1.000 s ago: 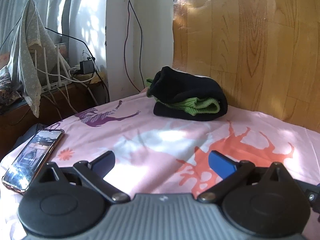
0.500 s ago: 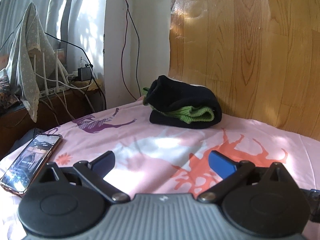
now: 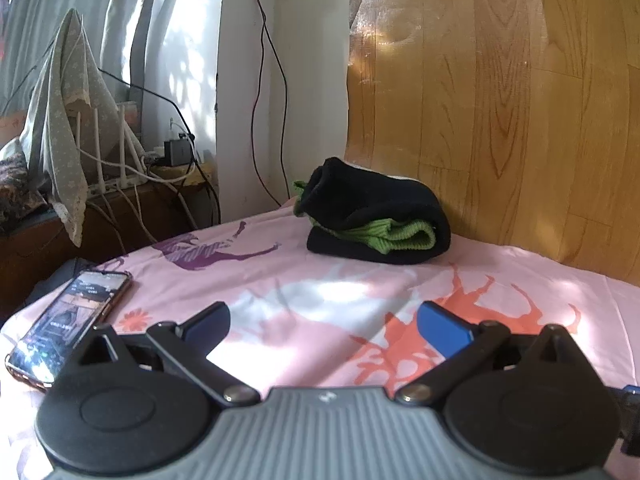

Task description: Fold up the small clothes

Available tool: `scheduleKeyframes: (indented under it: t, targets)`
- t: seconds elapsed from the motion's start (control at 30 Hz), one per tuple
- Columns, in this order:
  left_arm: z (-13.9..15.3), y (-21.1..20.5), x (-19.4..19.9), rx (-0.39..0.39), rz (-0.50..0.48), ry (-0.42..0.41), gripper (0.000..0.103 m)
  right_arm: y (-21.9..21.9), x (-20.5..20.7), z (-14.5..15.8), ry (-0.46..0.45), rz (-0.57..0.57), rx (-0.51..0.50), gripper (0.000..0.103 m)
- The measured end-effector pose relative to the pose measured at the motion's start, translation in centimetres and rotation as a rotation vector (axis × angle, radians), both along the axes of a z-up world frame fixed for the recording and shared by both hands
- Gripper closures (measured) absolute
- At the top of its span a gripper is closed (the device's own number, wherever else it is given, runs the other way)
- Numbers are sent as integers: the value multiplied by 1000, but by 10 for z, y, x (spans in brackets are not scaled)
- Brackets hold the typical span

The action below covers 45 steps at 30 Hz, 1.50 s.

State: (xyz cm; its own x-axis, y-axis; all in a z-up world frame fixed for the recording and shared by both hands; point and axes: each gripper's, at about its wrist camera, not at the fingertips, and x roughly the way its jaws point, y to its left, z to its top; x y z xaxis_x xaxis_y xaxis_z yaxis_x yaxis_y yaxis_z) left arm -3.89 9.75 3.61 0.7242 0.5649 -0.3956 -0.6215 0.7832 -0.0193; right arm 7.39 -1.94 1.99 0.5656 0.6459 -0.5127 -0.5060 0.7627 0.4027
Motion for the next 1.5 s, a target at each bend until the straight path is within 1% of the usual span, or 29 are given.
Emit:
scheduleKeyframes:
  t: [0.17,0.23,0.37,0.5,0.67,0.9,1.07,1.33,1.5]
  targets:
    - [1,-9,-1,65,15,-8,0,0,-1,1,-8,1,1,0]
    - [1,-9,-1,68,14,-6,0,-1,-1,1,-11,3,0,0]
    - [0,-4,3,34,12,25,0,-1,-1,1,-10,3,0,0]
    - [-2,-1,1,14,25,24,0,-1,-1,1,-10,3,0,0]
    - [-3,3,3,-8,20,52,0,-1,-1,0,-10,3,2,0]
    - [-5,12,5,-57,41,76,0,0,-2,0,-11,4,1,0]
    - [-6,15,6,-68,58,90,0,0,-2,0,-11,4,1,0]
    - [-7,19,8,-101,47,116,0,-1,-2,1,-11,5,1,0]
    - [-8,18,9,-104,39,126,0,0,-2,1,-10,3,1,0]
